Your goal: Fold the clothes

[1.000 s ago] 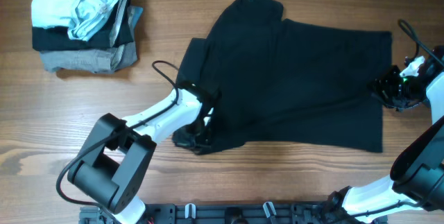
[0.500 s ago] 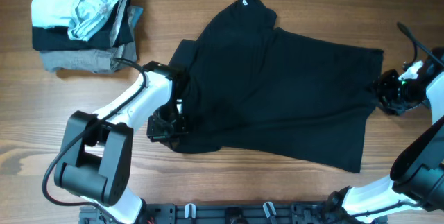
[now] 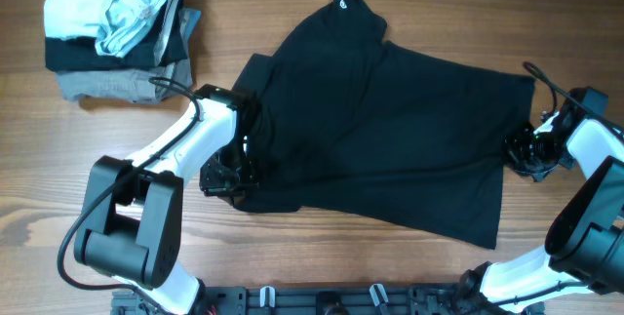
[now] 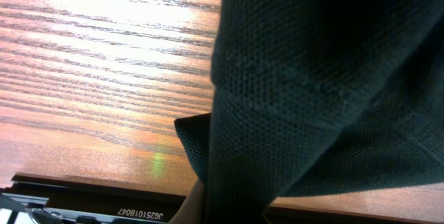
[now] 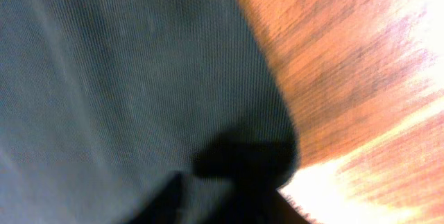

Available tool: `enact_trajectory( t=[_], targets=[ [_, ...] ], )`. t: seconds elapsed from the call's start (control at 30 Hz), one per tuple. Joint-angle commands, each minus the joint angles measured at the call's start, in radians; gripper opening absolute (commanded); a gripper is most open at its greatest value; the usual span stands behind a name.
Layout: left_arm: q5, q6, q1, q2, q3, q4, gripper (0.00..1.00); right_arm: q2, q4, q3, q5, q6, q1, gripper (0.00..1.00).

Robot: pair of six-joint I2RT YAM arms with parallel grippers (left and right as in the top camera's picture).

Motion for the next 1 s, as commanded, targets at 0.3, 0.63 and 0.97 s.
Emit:
enact_trajectory(
  t=[0.3,0.63,0.97],
  targets=[
    [-0.018,-0.015,0.007,-0.021,0.013,-0.01,0.27,0.002,0.328,0.152,-0.095,0.003,-0.045,0.11],
    [0.224,0.17,0.006,-0.02,0.012,0.296,0.56,-0.043,0.201,0.153,-0.186,-0.094,-0.045,0.67],
    [0.244,0.25,0.006,0.018,-0.007,0.521,0.57,-0.271,-0.005,0.153,-0.25,-0.094,-0.045,0.68]
  ],
)
